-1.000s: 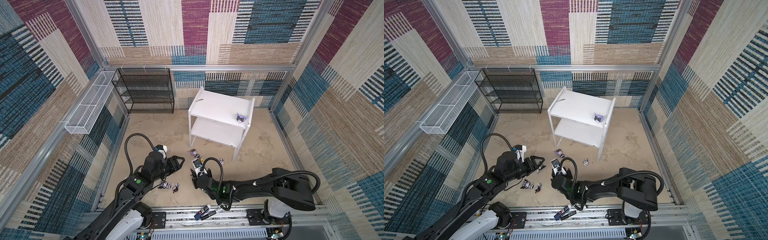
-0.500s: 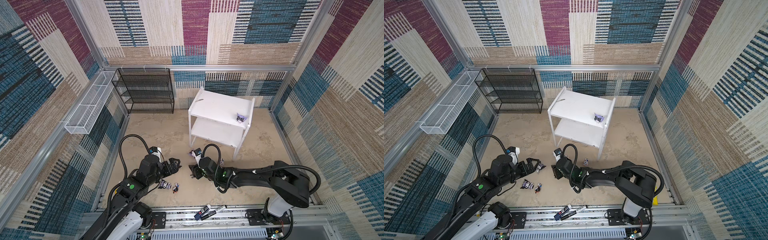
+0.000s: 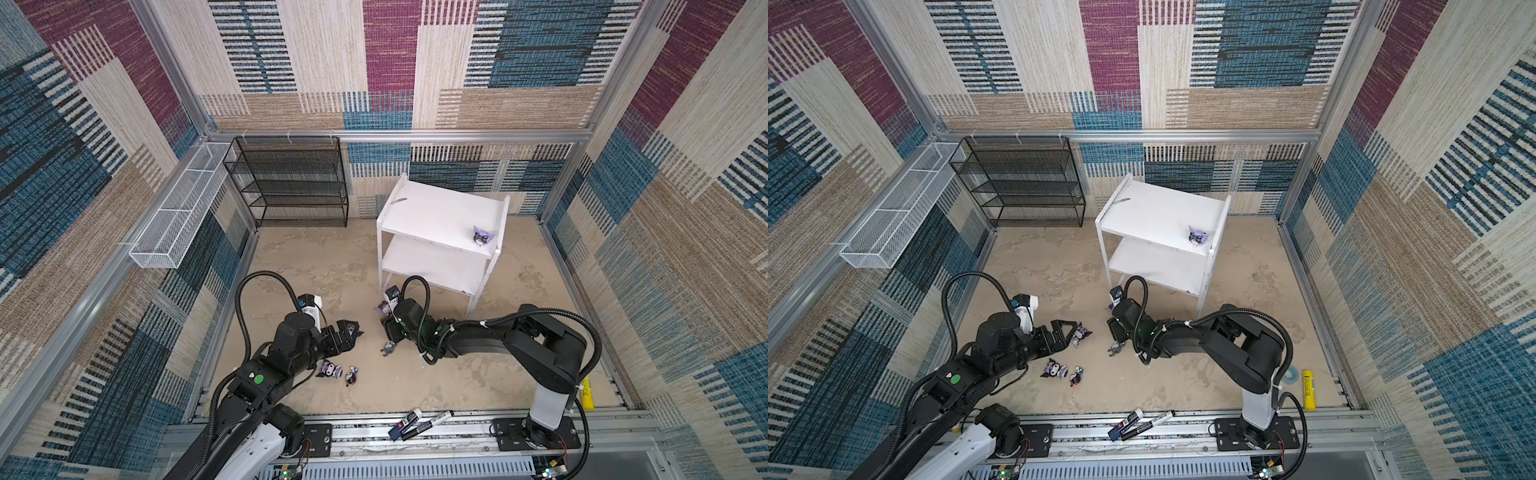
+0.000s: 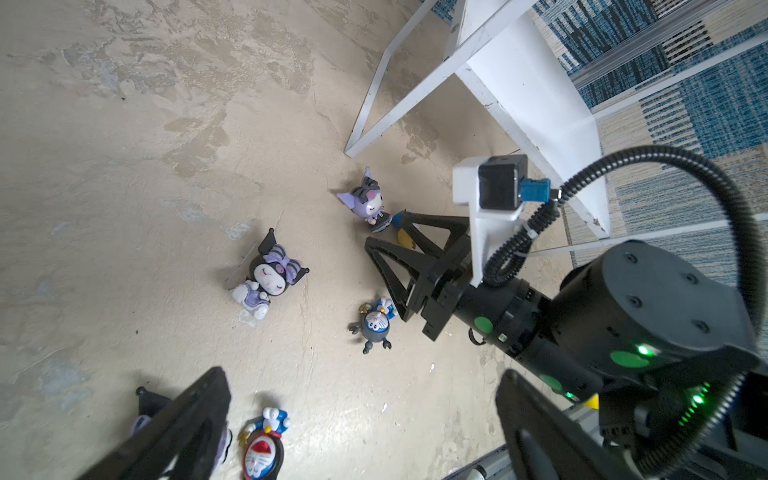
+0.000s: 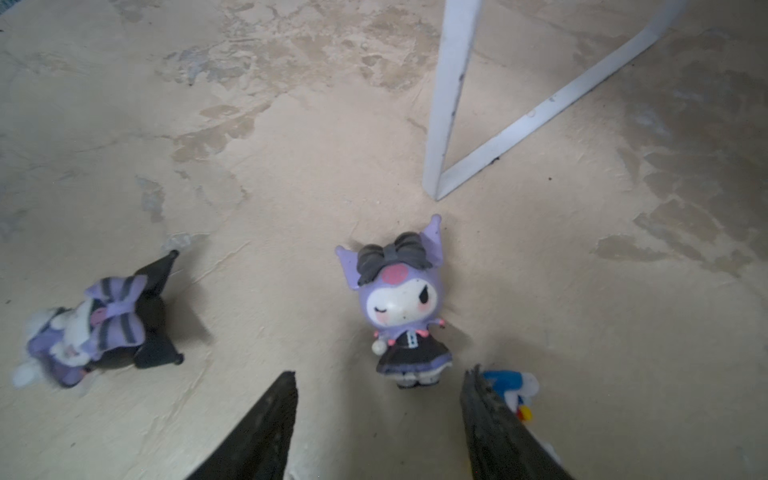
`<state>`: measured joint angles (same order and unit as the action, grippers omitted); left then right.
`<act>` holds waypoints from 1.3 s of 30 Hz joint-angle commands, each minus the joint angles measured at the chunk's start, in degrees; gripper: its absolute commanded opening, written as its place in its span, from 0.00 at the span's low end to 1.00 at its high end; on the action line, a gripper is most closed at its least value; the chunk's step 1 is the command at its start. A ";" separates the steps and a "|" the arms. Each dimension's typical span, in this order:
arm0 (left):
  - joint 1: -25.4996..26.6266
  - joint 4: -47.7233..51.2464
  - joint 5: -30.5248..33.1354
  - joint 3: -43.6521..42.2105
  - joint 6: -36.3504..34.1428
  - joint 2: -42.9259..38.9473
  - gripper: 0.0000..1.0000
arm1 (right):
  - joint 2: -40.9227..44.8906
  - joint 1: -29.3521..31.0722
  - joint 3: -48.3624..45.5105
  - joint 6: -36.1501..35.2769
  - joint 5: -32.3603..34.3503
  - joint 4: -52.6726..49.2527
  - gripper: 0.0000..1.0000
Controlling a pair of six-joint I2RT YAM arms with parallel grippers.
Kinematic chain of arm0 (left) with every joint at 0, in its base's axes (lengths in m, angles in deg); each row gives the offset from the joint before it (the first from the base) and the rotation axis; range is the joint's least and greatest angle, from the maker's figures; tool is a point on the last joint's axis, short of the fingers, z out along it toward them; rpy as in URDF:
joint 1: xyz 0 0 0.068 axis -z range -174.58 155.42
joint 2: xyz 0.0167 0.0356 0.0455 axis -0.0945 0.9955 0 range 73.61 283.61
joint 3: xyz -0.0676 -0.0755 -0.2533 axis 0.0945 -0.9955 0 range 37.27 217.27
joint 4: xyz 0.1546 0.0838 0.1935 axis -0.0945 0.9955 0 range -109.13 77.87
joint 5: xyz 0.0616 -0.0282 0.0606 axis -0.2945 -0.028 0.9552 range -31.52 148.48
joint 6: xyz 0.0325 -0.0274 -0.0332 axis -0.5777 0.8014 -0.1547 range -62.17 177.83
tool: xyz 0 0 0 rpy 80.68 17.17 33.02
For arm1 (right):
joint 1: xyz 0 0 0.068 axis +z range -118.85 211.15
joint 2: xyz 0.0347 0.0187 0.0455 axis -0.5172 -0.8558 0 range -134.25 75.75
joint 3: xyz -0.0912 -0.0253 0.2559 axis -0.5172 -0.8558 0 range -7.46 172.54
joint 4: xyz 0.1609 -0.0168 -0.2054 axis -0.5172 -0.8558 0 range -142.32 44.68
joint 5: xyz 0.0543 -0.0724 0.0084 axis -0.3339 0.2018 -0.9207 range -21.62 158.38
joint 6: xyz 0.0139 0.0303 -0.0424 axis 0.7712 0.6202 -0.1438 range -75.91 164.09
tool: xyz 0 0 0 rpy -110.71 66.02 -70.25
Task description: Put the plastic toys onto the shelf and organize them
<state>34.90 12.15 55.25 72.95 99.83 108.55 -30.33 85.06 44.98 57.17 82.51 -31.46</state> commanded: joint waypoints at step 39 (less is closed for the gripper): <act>-1.19 -1.08 -0.39 -3.40 -0.58 -1.95 0.99 | 3.08 2.31 -2.06 -7.39 -6.56 4.69 0.26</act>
<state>33.78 12.35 55.28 69.96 99.69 106.23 -29.30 86.02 44.13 50.70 75.95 -32.02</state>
